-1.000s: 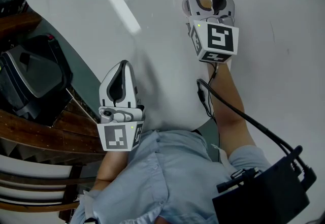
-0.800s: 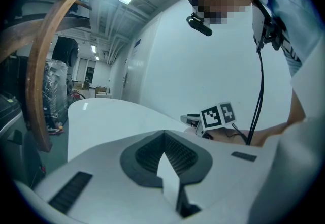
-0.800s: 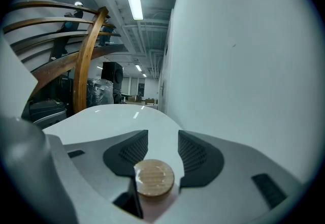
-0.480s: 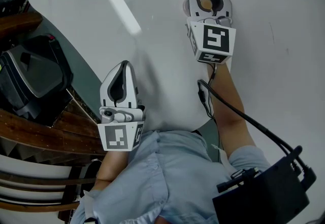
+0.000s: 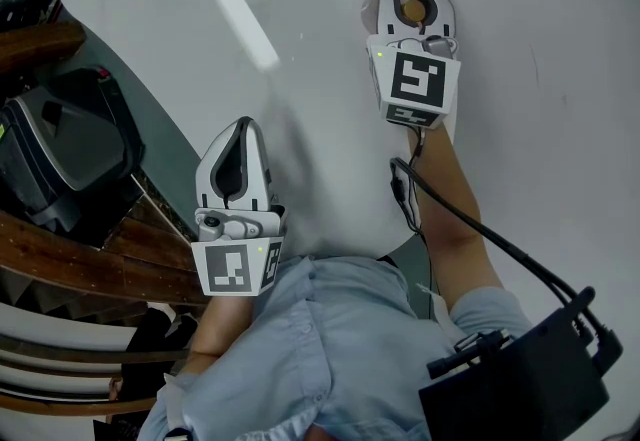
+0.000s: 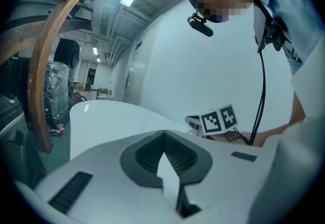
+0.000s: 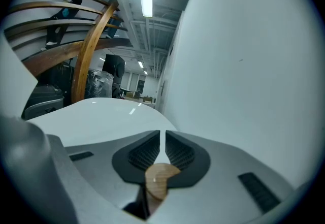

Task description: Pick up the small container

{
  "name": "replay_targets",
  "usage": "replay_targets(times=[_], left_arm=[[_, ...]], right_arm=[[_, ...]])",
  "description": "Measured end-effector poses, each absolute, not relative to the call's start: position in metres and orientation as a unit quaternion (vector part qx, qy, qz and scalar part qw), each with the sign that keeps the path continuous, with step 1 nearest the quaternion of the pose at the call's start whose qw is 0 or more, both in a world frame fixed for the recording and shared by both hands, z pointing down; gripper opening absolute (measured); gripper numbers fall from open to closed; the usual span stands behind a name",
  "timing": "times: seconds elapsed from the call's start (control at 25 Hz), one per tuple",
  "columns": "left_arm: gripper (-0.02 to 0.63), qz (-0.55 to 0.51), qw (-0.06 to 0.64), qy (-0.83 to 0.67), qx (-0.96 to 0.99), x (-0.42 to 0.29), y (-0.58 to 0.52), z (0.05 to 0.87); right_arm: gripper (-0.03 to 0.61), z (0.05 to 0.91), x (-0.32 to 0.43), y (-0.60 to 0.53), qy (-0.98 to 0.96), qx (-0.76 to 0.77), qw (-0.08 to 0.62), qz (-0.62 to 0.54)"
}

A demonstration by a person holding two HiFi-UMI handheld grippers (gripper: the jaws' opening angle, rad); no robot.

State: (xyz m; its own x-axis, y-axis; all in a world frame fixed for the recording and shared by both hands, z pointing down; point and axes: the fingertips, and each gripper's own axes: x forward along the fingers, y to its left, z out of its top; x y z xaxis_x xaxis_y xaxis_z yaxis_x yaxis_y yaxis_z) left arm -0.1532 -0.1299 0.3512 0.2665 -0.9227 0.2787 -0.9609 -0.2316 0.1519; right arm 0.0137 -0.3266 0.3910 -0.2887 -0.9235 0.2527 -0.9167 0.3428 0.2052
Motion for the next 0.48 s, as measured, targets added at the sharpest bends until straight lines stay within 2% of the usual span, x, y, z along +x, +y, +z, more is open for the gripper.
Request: replay_targets(times=[0.48], left_arm=[[-0.002,0.062,0.126,-0.603,0.785,-0.149,-0.131,0.344]], right_arm=[[0.028,0.374,0.01,-0.322,-0.818,0.562,0.124,-0.005]])
